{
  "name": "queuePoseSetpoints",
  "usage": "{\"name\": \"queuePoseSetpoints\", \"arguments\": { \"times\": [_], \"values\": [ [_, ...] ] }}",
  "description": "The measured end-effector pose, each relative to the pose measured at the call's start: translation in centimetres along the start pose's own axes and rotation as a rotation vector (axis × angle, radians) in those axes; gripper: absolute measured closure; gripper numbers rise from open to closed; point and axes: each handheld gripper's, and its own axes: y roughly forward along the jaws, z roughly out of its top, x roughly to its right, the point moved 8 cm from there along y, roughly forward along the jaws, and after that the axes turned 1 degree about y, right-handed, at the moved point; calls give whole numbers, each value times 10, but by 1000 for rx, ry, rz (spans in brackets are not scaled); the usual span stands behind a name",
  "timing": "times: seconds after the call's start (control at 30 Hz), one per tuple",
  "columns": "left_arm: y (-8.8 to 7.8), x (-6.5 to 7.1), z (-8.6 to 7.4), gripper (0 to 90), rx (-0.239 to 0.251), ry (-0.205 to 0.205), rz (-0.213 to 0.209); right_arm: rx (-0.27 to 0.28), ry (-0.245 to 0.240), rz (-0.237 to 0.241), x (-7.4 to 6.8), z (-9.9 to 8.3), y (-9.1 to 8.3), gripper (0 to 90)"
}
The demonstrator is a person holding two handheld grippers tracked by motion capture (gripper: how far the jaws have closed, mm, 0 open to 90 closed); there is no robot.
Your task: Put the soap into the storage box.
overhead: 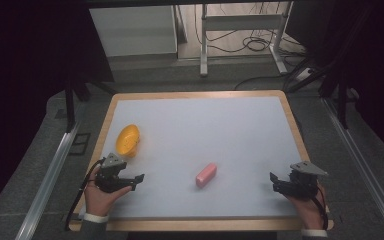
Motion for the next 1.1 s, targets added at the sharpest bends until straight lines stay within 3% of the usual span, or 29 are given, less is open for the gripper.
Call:
{"name": "queuePoseSetpoints", "arguments": {
  "times": [0.47, 0.53, 0.8, 1.0, 1.1],
  "values": [
    [-5, 0, 2, 171, 13, 6, 15, 6, 9, 0, 1, 0, -1, 94],
    [-8, 0, 4, 175, 34, -6, 20, 5, 13, 4, 1, -1, -1, 94],
    [-12, 0, 8, 188, 39, -15, 24, 8, 21, 20, 0, -1, -2, 94],
    [-16, 8, 16, 193, 40, -8, 32, 9, 24, 20, 4, -2, -2, 94],
    [-16, 14, 20, 194, 39, -11, 16, 11, 31, 17, 7, -3, -2, 94]
  ]
}}
